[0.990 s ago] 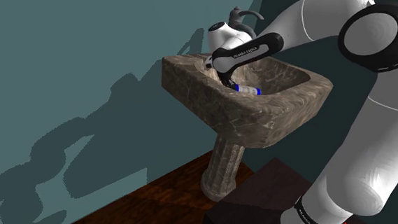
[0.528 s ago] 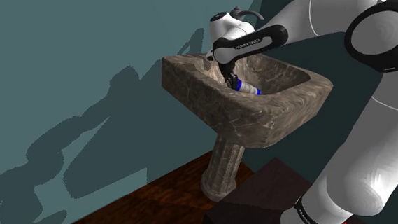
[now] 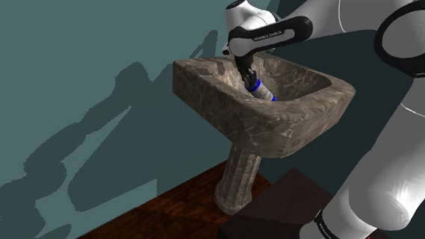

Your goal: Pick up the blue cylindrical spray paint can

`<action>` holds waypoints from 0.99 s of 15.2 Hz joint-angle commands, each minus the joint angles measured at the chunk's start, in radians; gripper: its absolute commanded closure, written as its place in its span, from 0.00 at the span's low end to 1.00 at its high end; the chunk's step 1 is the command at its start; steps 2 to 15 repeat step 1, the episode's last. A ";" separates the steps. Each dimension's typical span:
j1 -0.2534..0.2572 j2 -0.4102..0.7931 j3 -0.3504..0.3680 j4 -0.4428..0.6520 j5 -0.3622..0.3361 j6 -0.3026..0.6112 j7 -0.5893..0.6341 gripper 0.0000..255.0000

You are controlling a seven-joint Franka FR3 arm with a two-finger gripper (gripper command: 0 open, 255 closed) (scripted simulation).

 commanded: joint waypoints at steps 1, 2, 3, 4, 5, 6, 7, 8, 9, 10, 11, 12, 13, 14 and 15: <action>0.001 -0.001 0.001 0.007 0.001 -0.007 -0.003 1.00; 0.001 -0.001 0.001 0.007 0.001 -0.007 -0.003 1.00; 0.001 -0.001 0.001 0.007 0.001 -0.007 -0.003 1.00; 0.001 -0.001 0.001 0.007 0.001 -0.007 -0.003 1.00; 0.001 -0.001 0.001 0.007 0.001 -0.007 -0.003 1.00; 0.001 -0.001 0.001 0.007 0.001 -0.007 -0.003 1.00; 0.001 -0.001 0.001 0.007 0.001 -0.007 -0.003 1.00; 0.001 -0.001 0.001 0.007 0.001 -0.007 -0.003 1.00; 0.001 -0.001 0.001 0.007 0.001 -0.007 -0.003 1.00; 0.001 -0.001 0.001 0.007 0.001 -0.007 -0.003 1.00; 0.001 -0.001 0.001 0.007 0.001 -0.007 -0.003 1.00; 0.001 -0.001 0.001 0.007 0.001 -0.007 -0.003 1.00; 0.001 -0.001 0.001 0.007 0.001 -0.007 -0.003 1.00; 0.001 -0.001 0.001 0.007 0.001 -0.007 -0.003 1.00; 0.001 -0.001 0.001 0.007 0.001 -0.007 -0.003 1.00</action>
